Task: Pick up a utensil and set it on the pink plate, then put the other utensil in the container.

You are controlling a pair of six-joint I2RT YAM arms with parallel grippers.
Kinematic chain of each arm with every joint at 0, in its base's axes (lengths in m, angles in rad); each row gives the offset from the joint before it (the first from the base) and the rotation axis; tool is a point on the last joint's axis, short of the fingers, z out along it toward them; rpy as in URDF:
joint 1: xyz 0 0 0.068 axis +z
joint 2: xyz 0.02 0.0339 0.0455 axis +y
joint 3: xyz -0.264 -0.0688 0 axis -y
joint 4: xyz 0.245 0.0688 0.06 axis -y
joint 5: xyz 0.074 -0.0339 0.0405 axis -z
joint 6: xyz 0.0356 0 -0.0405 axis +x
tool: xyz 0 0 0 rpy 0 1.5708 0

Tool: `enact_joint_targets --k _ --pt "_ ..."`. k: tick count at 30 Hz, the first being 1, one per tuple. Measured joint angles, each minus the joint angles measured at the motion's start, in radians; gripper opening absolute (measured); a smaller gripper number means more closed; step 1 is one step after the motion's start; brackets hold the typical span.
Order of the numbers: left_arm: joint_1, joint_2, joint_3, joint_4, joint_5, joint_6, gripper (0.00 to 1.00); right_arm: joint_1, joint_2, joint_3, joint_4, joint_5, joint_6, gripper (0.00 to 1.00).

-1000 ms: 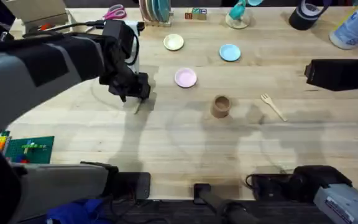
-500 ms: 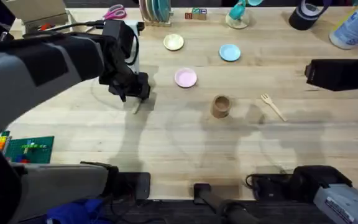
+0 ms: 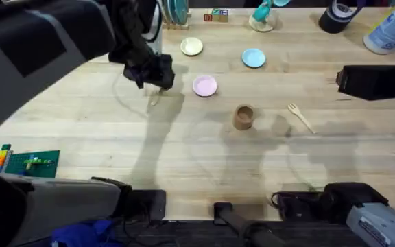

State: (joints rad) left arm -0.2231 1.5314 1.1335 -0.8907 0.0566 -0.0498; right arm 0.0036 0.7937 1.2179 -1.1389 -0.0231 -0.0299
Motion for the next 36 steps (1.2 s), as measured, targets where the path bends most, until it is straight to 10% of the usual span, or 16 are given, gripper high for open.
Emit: enact_joint_targets --k 16,36 --pt "-0.206 0.001 0.108 0.077 0.003 -0.023 0.041 0.000 0.000 0.000 0.000 0.000 0.000 0.998" --pt "-0.283 0.305 0.278 0.100 0.018 -0.063 0.041 0.000 0.000 0.000 0.000 0.000 0.000 0.998"
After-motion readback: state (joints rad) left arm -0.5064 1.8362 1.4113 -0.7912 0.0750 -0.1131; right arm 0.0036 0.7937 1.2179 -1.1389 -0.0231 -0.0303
